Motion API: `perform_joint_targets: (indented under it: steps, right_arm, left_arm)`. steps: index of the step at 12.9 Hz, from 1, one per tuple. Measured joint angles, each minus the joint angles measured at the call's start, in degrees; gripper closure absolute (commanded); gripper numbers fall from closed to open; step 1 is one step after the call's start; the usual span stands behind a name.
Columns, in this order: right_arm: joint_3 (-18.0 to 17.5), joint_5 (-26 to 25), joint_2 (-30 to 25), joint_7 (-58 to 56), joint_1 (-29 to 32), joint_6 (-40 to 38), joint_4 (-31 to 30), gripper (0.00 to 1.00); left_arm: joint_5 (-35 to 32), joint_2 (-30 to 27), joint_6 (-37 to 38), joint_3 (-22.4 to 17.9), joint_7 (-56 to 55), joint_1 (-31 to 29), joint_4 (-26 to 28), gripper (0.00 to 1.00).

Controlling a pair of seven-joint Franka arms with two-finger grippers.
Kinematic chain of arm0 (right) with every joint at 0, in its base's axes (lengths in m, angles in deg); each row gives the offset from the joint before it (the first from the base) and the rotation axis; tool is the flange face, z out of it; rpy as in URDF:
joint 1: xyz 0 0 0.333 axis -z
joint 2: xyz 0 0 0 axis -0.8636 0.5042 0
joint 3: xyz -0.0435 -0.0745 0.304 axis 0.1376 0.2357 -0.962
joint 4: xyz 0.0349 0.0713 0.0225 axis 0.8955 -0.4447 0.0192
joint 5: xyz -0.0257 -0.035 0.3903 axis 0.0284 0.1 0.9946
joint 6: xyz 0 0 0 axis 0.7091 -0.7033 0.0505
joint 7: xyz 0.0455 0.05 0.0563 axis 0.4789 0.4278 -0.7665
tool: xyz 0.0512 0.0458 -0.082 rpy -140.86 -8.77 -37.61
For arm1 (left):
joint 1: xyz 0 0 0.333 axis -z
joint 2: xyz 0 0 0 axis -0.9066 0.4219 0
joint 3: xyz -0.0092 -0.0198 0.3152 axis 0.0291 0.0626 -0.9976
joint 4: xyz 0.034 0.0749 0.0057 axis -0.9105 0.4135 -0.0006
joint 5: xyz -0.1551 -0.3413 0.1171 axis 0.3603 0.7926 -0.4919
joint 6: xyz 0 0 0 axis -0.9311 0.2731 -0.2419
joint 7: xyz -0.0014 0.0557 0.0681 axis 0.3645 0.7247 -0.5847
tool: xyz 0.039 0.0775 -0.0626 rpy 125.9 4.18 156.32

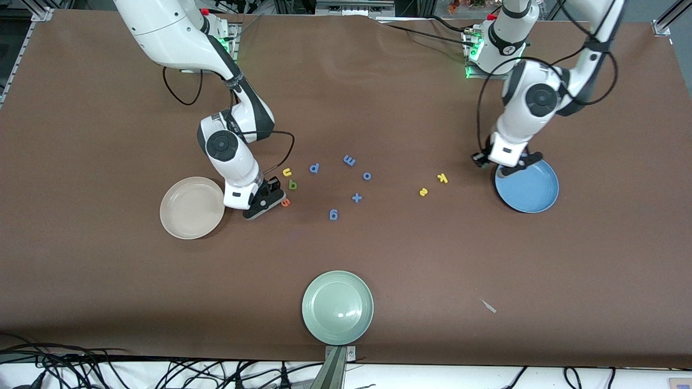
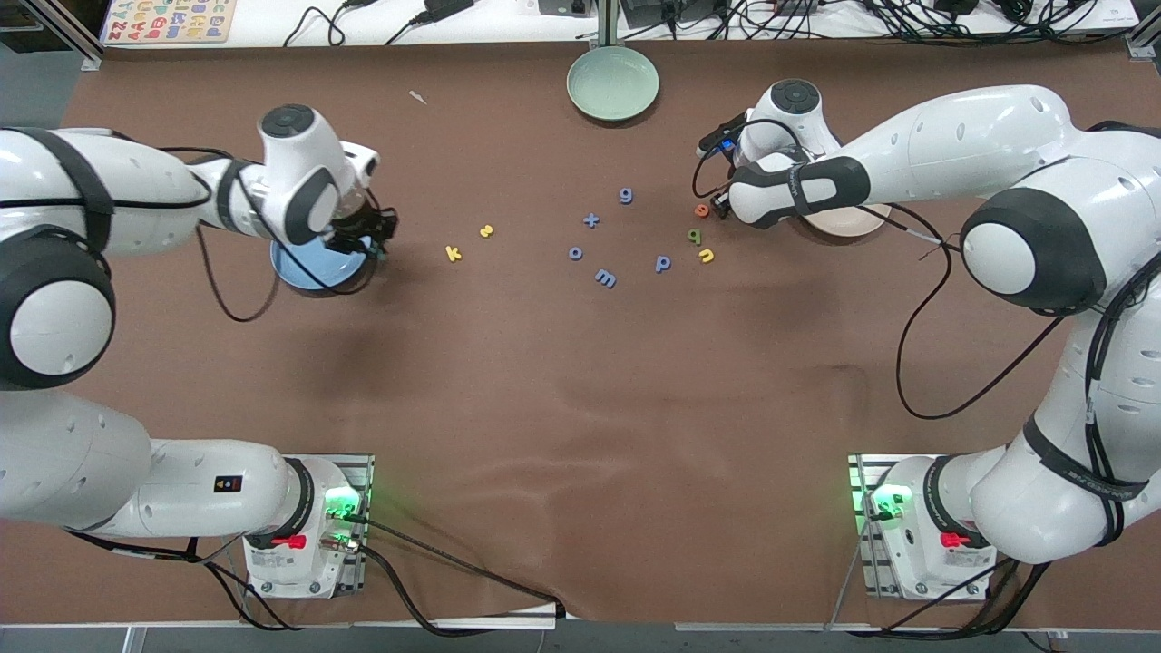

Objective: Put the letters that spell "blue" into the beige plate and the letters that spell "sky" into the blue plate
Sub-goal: 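Drop the teal y on the blue plate while the right gripper places the stick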

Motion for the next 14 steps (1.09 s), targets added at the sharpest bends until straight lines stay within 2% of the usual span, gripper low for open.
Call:
perform_joint_targets:
  steps: [1, 2, 5, 6, 7, 8, 12, 14]
  right_arm:
    - [-0.3, 0.0, 0.0, 0.5, 0.0, 0.1, 0.0, 0.53]
    - [-0.4, 0.0, 0.1, 0.7, 0.0, 0.1, 0.0, 0.59]
    - [-0.4, 0.0, 0.1, 0.7, 0.0, 0.2, 0.1, 0.89]
    - [-0.4, 0.0, 0.1, 0.7, 0.0, 0.2, 0.2, 0.97]
    - [-0.4, 0.0, 0.1, 0.7, 0.1, 0.2, 0.3, 1.00]
    - [-0.4, 0.0, 0.1, 0.7, 0.1, 0.2, 0.3, 1.00]
    - [-0.4, 0.0, 0.1, 0.7, 0.2, -0.4, 0.6, 1.00]
    - [-0.1, 0.0, -0.2, 0.5, 1.0, -7.2, 3.3, 1.00]
  left_arm:
    - [-1.5, -0.2, 0.1, -0.1, 2.9, -3.5, 0.0, 0.86]
    - [-1.6, -0.1, 0.1, -0.2, 6.3, -6.3, 0.0, 0.86]
    - [-1.6, 0.5, 0.1, -0.2, 10.9, -9.8, 0.1, 0.84]
    - [-1.6, 0.7, 0.1, -0.1, 11.0, -9.8, 0.1, 0.71]
    - [-1.6, 0.8, 0.1, 0.0, 11.0, -9.8, 0.0, 0.52]
    - [-1.6, 0.9, 0.1, 0.0, 11.0, -9.8, 0.0, 0.46]
    - [-1.6, 1.5, 0.1, 0.1, 10.9, -9.8, -1.2, 0.44]
    - [-1.6, 1.5, 0.1, 0.3, 10.7, -9.8, -1.7, 0.44]
